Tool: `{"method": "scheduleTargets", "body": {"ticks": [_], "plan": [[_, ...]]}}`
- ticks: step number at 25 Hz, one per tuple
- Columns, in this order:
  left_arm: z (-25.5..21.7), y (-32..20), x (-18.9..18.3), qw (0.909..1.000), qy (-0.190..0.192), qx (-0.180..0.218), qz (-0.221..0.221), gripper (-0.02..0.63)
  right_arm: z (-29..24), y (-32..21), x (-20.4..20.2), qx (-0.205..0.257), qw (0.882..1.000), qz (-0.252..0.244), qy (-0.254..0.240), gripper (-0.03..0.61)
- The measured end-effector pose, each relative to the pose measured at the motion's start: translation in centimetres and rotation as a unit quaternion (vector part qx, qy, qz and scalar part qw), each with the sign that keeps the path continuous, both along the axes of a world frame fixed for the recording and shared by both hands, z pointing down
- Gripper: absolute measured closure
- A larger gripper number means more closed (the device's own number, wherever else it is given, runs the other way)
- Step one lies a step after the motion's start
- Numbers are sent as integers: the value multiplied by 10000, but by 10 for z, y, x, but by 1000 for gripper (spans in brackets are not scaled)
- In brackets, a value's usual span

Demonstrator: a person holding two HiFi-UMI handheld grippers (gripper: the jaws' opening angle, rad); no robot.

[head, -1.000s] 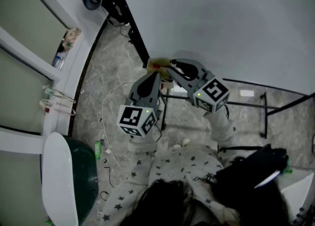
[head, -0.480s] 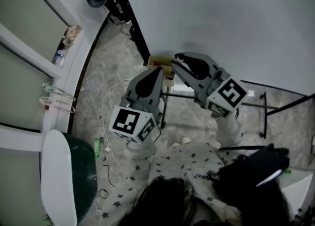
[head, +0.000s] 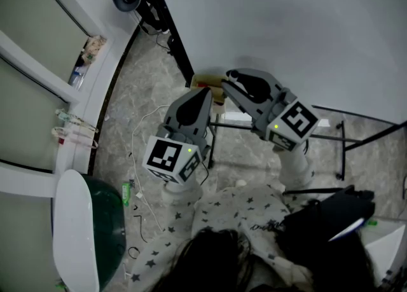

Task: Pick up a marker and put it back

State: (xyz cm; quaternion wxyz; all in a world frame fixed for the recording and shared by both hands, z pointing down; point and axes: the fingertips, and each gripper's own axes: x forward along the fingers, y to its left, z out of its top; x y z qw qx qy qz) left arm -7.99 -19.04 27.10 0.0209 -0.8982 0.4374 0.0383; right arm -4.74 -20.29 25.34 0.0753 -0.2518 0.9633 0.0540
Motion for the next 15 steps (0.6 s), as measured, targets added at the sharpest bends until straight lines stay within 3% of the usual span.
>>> {"method": "scheduleTargets", "body": {"ticks": [12, 15], "plan": [[21, -19, -1, 9999, 151, 34, -46, 614, 17, -16, -6, -11, 10000, -24, 5, 495], [42, -34, -4, 9998, 2, -77, -186, 614, 36, -29, -13, -107, 9999, -35, 36, 495]]}}
